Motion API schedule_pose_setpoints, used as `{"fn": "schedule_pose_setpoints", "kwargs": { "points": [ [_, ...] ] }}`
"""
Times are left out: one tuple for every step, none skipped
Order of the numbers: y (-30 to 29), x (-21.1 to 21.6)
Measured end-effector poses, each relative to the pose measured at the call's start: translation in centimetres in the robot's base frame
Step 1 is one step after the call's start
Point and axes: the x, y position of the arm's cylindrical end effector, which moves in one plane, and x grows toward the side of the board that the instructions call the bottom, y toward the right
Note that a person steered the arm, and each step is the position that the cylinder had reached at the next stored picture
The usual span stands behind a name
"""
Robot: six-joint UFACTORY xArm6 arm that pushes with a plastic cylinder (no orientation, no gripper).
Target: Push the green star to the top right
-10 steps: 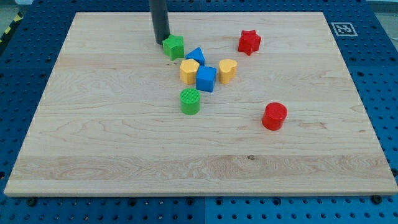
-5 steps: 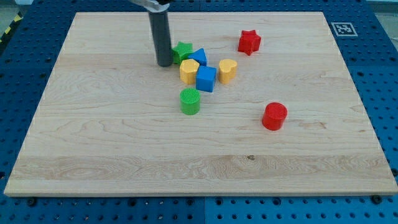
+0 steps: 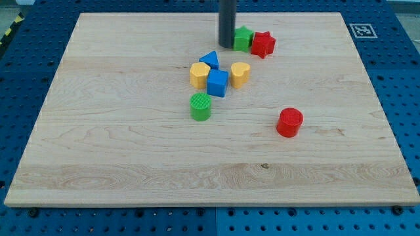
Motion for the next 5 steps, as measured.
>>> {"fn": "schedule_pose_setpoints", "kwargs": {
  "points": [
    [3.9,-0.2],
    [6.5,-1.3],
    [8.6,-2.6],
    [10.5,-4.1],
    [13.1,-5.8]
  ]
}}
